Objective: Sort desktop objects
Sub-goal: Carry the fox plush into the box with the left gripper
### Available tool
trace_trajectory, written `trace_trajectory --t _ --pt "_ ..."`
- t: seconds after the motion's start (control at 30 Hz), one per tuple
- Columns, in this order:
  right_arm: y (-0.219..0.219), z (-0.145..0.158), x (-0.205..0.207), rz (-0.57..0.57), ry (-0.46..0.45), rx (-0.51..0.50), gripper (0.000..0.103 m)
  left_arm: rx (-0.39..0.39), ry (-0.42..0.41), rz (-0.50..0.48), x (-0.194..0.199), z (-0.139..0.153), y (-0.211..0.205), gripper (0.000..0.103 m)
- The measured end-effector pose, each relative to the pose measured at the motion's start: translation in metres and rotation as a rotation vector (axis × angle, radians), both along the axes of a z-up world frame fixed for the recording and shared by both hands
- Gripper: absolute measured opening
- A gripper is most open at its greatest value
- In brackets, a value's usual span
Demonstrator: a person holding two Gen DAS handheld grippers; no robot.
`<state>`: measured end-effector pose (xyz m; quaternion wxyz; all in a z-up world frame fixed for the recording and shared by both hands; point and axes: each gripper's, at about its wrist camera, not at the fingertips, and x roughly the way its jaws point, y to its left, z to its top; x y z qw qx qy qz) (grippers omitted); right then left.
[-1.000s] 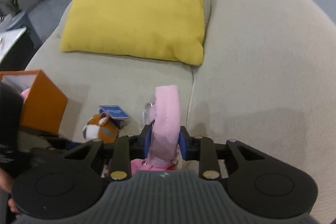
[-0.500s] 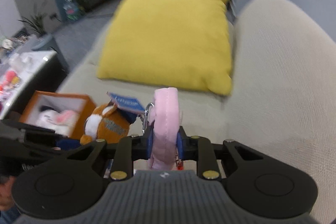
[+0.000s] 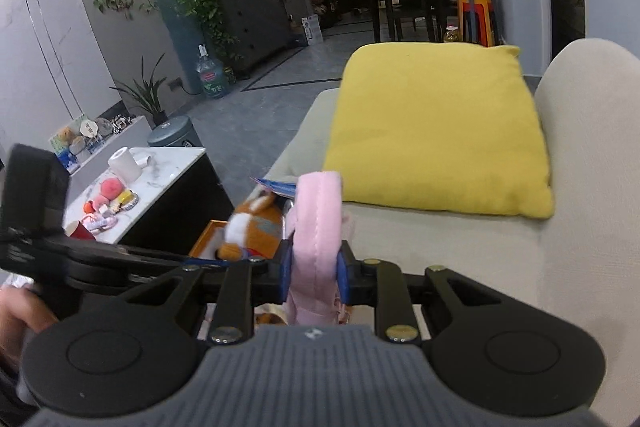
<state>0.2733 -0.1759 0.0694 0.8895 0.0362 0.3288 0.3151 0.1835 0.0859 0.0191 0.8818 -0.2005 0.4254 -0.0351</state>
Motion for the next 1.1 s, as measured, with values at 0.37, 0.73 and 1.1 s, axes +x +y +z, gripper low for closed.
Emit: trace_trajectory --t 0.37,0.73,1.1 --pt "0.004 -0.018 0.015 -0.145 0.027 0.001 0.023 -0.131 0.082 0.021 0.023 -0.056 0.03 0.039" --pt "0.013 -0.038 0.032 -0.148 0.05 -0.05 0.023 -0.132 0.213 0.003 0.053 -0.108 0.029 0.039" --pt "0.013 -0.04 0.028 -0.138 0.043 -0.053 0.023 -0.016 0.263 -0.042 0.056 -0.113 0.014 0.039"
